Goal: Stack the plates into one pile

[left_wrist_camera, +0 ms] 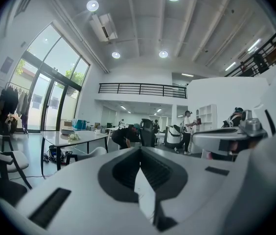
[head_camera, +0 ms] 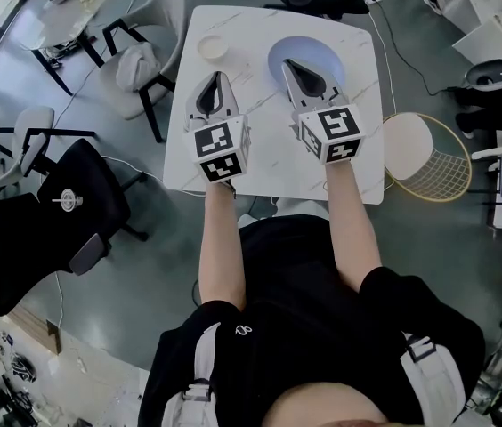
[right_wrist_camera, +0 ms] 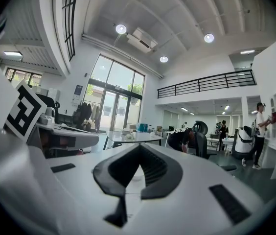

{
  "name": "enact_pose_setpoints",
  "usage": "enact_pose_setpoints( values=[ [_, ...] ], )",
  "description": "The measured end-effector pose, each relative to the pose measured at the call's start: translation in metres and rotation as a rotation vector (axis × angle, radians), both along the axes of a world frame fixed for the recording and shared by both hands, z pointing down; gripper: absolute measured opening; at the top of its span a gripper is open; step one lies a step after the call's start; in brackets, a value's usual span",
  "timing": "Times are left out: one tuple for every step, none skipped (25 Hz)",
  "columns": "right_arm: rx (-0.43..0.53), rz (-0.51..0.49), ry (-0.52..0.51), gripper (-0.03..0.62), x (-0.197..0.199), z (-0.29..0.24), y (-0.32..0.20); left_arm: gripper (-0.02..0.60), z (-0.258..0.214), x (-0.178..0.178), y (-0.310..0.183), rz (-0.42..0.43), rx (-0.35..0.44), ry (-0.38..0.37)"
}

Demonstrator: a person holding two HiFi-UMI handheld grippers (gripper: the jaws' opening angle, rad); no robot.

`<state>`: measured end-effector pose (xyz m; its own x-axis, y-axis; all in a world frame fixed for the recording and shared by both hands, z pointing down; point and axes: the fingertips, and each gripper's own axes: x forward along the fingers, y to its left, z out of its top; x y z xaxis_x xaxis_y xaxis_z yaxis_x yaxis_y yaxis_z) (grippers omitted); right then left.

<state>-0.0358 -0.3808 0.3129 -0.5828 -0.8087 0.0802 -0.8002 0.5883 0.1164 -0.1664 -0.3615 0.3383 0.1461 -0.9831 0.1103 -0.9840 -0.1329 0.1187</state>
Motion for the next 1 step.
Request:
enact_pose_setpoints(
  values=[
    [-0.001, 0.001, 0.000, 0.006, 0.0003, 0.0003, -0.0010, 0.015, 0.0002, 0.0005, -0.0009, 0.002, 0.000, -0.002]
  ],
)
